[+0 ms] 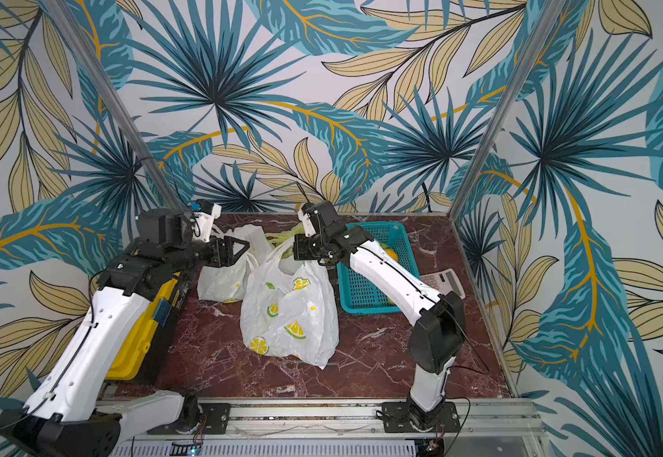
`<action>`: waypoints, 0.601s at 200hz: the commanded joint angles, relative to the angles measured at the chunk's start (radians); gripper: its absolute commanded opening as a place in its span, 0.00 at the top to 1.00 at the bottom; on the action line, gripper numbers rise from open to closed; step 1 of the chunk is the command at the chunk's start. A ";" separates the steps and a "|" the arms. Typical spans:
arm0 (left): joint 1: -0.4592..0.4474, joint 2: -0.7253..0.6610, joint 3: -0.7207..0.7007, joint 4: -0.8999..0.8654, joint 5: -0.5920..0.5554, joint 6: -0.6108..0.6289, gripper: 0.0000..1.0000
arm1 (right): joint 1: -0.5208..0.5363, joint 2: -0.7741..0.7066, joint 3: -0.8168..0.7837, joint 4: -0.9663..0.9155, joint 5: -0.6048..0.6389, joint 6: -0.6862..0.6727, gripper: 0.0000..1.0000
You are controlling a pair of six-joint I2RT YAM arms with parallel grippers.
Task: Place the pears into plastic bags & tie knots
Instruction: Move the plastic bag to the center of the board.
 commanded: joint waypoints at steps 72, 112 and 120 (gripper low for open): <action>-0.084 0.434 0.075 0.135 -0.139 0.188 0.19 | -0.001 -0.057 -0.109 0.101 -0.095 -0.013 0.92; -0.109 0.527 0.081 0.135 -0.348 0.232 0.22 | -0.003 -0.048 -0.129 0.133 -0.125 0.004 0.91; -0.114 0.553 0.101 0.135 -0.361 0.226 0.25 | -0.004 -0.046 -0.132 0.135 -0.124 0.006 0.91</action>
